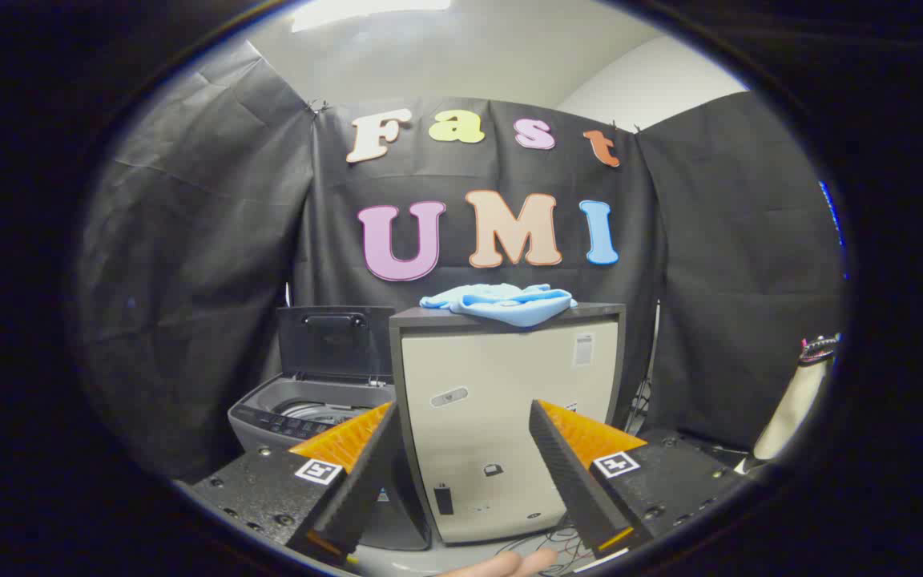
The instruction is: Put the clothes into the washing machine and then close the washing machine lid.
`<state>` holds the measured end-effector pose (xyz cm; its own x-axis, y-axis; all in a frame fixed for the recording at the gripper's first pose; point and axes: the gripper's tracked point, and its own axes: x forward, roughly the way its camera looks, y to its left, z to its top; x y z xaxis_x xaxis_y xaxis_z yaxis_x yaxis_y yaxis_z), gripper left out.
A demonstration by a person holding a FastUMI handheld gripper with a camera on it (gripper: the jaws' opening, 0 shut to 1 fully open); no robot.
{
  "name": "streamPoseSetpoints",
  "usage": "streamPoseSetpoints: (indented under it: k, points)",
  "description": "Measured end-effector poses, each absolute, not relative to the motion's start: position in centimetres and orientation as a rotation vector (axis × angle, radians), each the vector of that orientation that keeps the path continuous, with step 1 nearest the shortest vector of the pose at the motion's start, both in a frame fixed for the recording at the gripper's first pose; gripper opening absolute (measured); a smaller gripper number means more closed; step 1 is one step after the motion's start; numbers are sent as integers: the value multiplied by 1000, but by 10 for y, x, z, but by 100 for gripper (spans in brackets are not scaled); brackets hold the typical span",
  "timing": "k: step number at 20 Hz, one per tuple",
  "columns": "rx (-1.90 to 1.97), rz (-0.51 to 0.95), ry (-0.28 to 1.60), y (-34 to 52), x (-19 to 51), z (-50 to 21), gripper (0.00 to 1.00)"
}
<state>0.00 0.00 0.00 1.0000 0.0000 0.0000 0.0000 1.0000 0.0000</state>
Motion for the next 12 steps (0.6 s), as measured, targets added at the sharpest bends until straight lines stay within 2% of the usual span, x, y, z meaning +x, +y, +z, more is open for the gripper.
streamPoseSetpoints:
  k: [12]
  points:
    - [0, -11, 14, -6, 5, -5, 98]
